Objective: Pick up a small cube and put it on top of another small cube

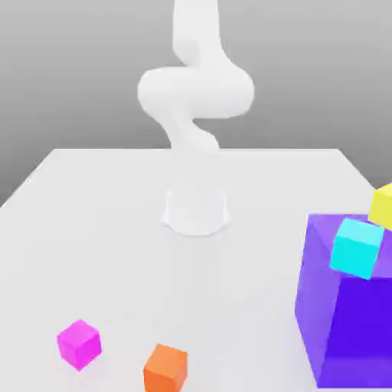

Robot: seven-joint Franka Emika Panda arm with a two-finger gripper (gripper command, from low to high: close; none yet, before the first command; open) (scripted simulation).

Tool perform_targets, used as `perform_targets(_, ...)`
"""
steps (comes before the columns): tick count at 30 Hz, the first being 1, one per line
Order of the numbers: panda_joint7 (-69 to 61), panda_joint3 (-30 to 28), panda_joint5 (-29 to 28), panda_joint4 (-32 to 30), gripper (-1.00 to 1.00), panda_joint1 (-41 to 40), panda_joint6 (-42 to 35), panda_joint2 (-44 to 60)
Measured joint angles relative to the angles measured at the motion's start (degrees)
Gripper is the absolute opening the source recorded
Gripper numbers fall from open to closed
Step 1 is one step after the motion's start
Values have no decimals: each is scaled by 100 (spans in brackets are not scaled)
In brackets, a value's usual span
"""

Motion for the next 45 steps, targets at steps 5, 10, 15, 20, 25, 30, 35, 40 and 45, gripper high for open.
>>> perform_targets(5,70,-306,201,-223,0,-104,452,1074)
perform_targets(10,138,-588,397,-438,0,-218,889,2115)
perform_targets(15,210,-839,587,-652,0,-360,1323,3154)
perform_targets(20,316,-1008,726,-870,0,-664,1767,4188)
perform_targets(25,518,-1182,734,-1090,0,-842,2217,5204)
perform_targets(30,224,-823,1171,-945,0,-1183,2961,6244)
perform_targets(35,172,-726,1243,-910,-100,-1264,3094,6414)
perform_targets(40,306,-856,1067,-974,-100,-1172,2874,6128)
perform_targets(45,216,-813,606,-943,-100,-860,1960,5233)
